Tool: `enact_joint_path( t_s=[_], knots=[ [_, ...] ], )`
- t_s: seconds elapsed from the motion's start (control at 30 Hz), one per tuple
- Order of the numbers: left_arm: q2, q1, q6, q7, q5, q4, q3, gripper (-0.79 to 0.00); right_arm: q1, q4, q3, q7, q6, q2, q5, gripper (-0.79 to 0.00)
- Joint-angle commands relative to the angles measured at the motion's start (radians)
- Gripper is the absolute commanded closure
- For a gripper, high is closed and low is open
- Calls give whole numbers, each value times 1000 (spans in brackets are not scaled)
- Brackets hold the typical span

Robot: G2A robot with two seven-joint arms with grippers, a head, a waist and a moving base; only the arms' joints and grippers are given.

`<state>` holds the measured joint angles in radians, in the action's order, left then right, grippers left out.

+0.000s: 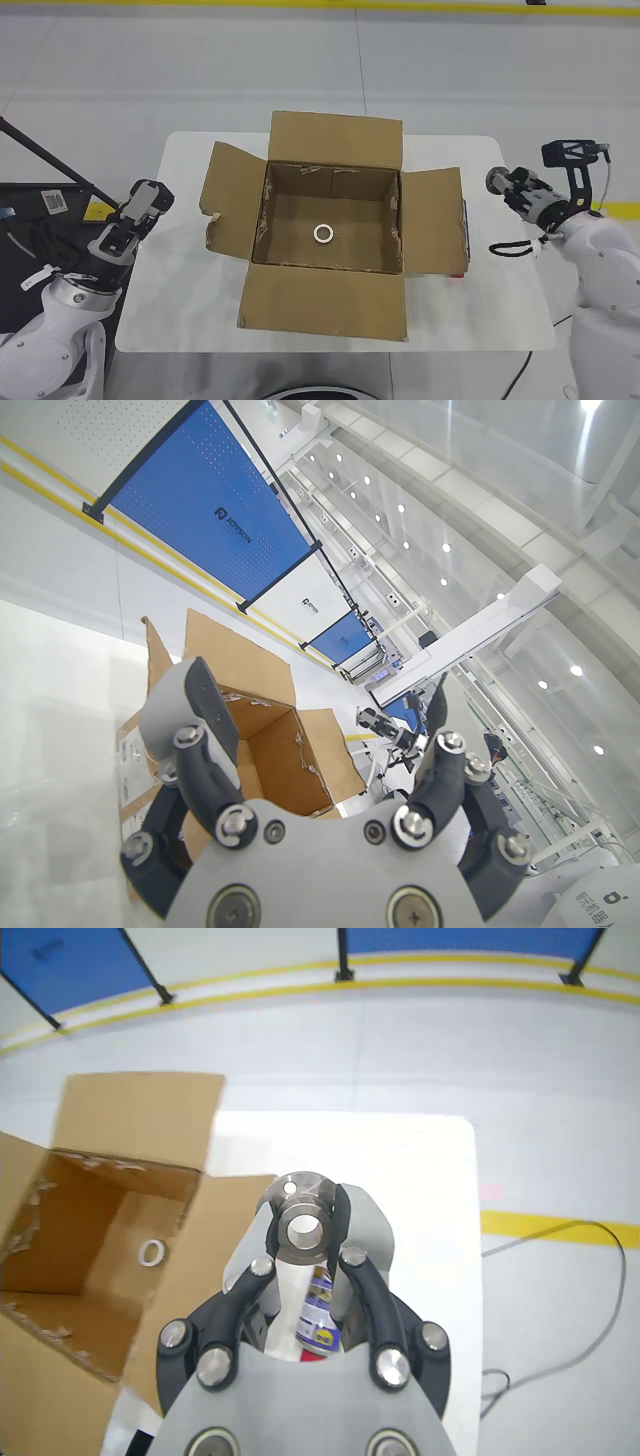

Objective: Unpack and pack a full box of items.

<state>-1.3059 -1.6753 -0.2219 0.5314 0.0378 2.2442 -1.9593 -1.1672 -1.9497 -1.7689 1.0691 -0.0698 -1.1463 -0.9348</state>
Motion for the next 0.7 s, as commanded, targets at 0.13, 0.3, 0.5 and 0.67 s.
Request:
enact_joint_path(
  t_s=[0.13, 0.3, 0.5, 0.67],
  knots=[
    [0, 0, 0, 0, 0, 0, 0, -785, 13, 201, 21, 27, 11, 8, -56, 0],
    [0, 0, 0, 0, 0, 0, 0, -785, 42, 348, 40, 17, 12, 16, -118, 0],
    [0, 0, 0, 0, 0, 0, 0, -785, 79, 442, 99, 34, 22, 20, -216, 0],
    [0, 0, 0, 0, 0, 0, 0, -785, 109, 499, 126, 37, 34, 22, -240, -55]
  ],
)
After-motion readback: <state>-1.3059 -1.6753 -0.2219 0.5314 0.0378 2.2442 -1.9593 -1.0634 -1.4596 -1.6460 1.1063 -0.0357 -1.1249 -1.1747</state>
